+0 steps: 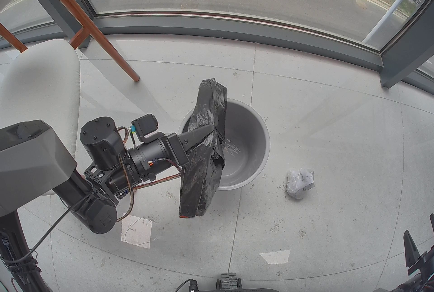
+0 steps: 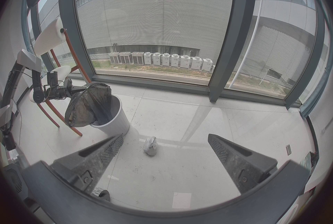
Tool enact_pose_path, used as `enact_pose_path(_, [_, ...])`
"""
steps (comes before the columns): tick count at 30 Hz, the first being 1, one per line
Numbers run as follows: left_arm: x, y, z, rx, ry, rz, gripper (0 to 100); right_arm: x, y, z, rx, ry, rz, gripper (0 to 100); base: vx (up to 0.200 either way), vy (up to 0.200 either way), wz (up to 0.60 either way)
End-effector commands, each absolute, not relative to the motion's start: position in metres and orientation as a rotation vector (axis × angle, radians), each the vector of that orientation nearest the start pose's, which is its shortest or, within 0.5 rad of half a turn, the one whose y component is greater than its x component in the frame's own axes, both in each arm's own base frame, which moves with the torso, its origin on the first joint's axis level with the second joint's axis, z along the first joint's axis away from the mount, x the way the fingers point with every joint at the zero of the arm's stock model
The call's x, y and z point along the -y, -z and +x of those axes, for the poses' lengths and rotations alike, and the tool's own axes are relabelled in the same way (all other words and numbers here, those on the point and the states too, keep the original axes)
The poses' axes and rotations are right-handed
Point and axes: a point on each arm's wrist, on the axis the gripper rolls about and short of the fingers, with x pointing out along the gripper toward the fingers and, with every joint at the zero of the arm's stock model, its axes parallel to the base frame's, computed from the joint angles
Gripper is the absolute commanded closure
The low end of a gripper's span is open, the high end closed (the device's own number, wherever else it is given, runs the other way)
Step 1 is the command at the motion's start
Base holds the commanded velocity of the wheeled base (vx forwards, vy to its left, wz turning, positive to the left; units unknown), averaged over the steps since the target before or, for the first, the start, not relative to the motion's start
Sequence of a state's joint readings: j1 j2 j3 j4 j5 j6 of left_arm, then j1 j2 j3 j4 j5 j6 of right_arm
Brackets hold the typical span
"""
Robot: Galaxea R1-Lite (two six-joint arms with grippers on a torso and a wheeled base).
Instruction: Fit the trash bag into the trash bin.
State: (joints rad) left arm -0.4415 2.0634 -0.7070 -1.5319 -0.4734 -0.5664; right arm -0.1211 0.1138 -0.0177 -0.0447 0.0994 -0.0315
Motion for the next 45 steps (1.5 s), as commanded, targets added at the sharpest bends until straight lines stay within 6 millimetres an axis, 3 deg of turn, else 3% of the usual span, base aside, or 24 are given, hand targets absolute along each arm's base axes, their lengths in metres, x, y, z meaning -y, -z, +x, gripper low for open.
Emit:
enact_pose_path(1, [0.166,-0.128,0.313,0.004,0.899,-0.445,100,-0.004,-0.082,-0.013,-0.069,0.023,-0.026,0,0.000,0.000,0.00])
enact_pose_path(10, [0.170,-0.187,0.298,0.115,0.964,-0.449,100,-0.004,-0.082,-0.013,-0.069,0.020,-0.026,0,0.000,0.000,0.00])
enact_pose_path(13, [0.182,-0.205,0.276,0.070,1.050,-0.598,100,-0.004,-0.082,-0.013,-0.069,0.023,-0.026,0,0.000,0.000,0.00])
enact_pose_path(15, [0.178,-0.221,0.259,0.022,1.089,-0.747,100,-0.004,-0.082,-0.013,-0.069,0.020,-0.028,0,0.000,0.000,0.00])
enact_pose_path(17, [0.175,-0.219,0.255,-0.012,1.087,-0.752,100,-0.004,-0.082,-0.013,-0.069,0.020,-0.028,0,0.000,0.000,0.00])
enact_pose_path(22, [0.173,-0.196,0.254,-0.012,1.109,-0.535,100,-0.004,-0.082,-0.013,-0.069,0.020,-0.028,0,0.000,0.000,0.00])
enact_pose_path(25, [0.166,-0.189,0.256,-0.131,1.055,-0.541,100,-0.004,-0.082,-0.013,-0.069,0.020,-0.026,0,0.000,0.000,0.00])
enact_pose_path(30, [0.158,-0.211,0.241,-0.314,1.003,-0.494,100,-0.004,-0.082,-0.013,-0.069,0.021,-0.020,0,0.000,0.000,0.00])
enact_pose_path(34, [0.159,-0.218,0.245,-0.431,0.970,-0.329,100,-0.004,-0.082,-0.013,-0.069,0.025,-0.020,0,0.000,0.000,0.00])
enact_pose_path(39, [0.164,-0.227,0.248,-0.527,0.946,-0.274,100,-0.004,-0.082,-0.013,-0.072,0.026,-0.024,0,0.000,0.000,0.00])
enact_pose_path(45, [0.160,-0.227,0.240,-0.575,1.027,0.137,100,-0.004,-0.082,-0.013,-0.071,0.030,-0.019,0,0.000,0.000,0.00])
